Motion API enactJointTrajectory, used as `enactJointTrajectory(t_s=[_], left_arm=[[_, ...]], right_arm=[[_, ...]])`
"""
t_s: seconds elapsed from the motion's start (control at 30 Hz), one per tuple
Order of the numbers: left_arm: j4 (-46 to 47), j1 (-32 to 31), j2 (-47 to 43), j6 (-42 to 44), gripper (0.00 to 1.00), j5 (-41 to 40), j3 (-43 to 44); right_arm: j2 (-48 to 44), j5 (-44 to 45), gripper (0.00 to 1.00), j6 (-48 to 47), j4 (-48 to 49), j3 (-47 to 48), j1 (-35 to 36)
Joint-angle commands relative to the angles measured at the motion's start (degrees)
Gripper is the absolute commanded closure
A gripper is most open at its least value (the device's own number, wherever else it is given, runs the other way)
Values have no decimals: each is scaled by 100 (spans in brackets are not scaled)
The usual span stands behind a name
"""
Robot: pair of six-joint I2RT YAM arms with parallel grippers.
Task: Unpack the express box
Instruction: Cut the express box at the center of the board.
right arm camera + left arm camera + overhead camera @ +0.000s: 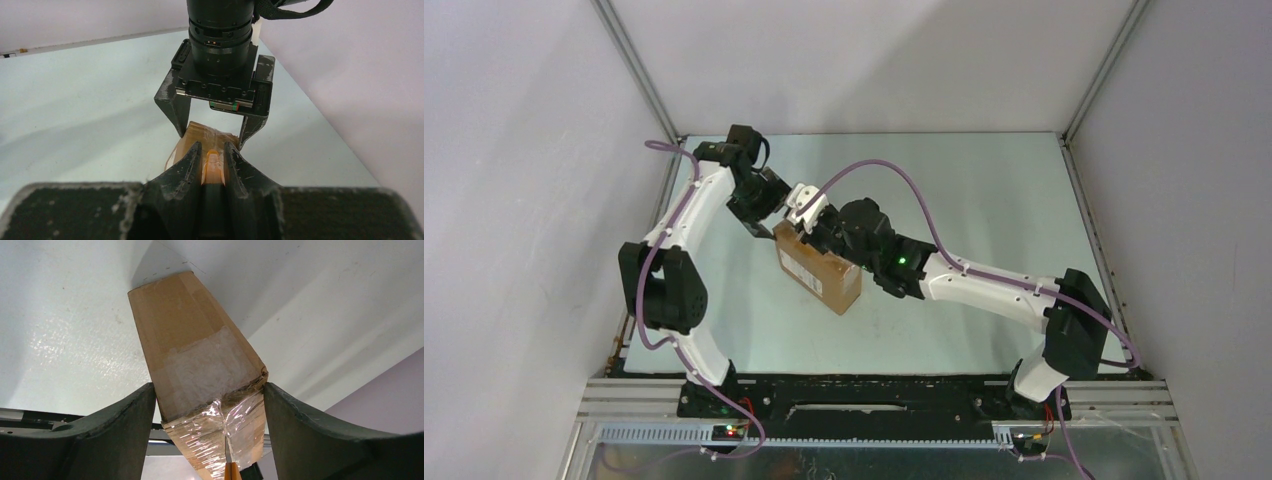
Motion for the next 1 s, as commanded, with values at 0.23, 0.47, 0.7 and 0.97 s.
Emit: enactJointTrajectory(t_s=[0.23, 0.47, 0.7, 0.97], left_arm=[[-120, -51, -31, -222, 22, -329, -452], [-100, -51, -32, -196, 23, -448, -556], [-90, -37, -20, -160, 23, -515, -604], [-42, -24, 14, -135, 23, -526, -660]], right_arm=[[-349, 419, 100, 29, -825, 158, 103], [-417, 505, 100, -13, -995, 157, 165], [-494, 521, 100, -4, -1341, 156, 195], [-566, 388, 100, 224, -1713, 152, 163]])
